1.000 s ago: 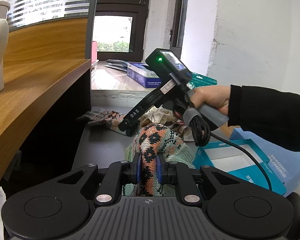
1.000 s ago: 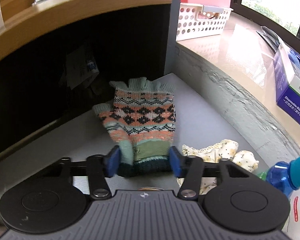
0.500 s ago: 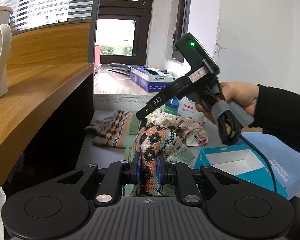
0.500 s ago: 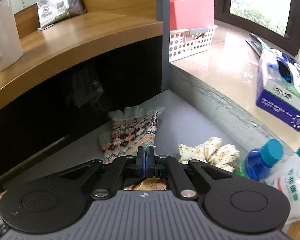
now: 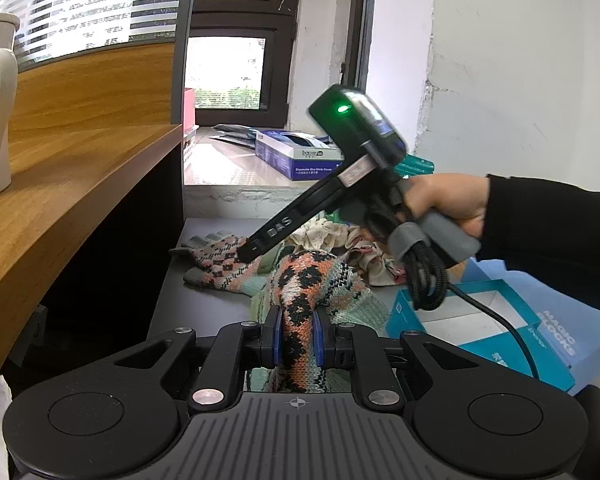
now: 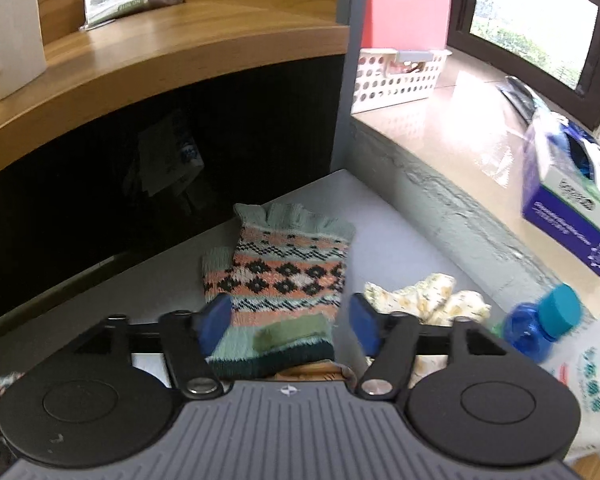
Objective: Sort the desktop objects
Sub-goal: 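Reach the right tool to the second knitted glove and grasp it while left holds its glove, then carry the glove with the right tool into the teal box and open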
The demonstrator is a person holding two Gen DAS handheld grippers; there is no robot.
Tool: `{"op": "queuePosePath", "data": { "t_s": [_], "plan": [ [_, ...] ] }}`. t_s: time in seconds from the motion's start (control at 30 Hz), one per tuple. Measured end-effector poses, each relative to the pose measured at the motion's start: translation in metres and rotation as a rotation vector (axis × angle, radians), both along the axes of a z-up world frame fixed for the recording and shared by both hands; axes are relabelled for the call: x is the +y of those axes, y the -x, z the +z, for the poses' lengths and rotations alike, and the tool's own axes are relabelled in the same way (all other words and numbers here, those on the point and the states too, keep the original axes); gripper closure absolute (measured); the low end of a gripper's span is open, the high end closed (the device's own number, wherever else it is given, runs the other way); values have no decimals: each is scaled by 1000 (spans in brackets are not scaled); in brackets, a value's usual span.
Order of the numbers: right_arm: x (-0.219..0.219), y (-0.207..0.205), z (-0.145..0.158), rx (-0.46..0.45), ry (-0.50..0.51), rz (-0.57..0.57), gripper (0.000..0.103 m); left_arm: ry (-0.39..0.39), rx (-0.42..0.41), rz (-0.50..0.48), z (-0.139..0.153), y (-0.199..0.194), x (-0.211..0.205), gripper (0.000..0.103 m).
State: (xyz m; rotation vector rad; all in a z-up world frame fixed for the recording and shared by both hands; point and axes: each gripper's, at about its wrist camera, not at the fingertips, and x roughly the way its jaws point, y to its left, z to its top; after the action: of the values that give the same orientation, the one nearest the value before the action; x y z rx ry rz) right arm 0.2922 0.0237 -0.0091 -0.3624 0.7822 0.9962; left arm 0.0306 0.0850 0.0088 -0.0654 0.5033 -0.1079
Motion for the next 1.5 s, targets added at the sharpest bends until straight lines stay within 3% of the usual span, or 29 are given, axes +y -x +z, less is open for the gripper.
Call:
{"op": "queuePosePath", "data": {
  "t_s": [0.17, 0.5, 0.6, 0.67, 0.87, 1.27, 1.5],
  "plan": [
    [21, -7, -16, 22, 26, 20, 20, 6, 4, -1, -2, -3, 2, 85],
    [35, -11, -35, 34, 42, 28, 19, 15, 12, -5, -5, -7, 5, 85],
    [33, -9, -33, 28, 35, 34, 33, 13, 12, -6, -4, -9, 4, 85],
    [32, -7, -29, 31, 35, 35, 64, 11, 10, -4, -4, -9, 4, 85],
    [24, -4, -20, 38, 11, 11, 83, 5, -8, 15, -2, -6, 5, 85],
    [-46, 32, 51, -28, -155, -37, 86, 0, -81, 28, 16, 3, -2, 86],
    [-109, 65, 82, -65, -192, -30, 86, -17, -125, 30, 31, 9, -13, 86]
  ]
}}
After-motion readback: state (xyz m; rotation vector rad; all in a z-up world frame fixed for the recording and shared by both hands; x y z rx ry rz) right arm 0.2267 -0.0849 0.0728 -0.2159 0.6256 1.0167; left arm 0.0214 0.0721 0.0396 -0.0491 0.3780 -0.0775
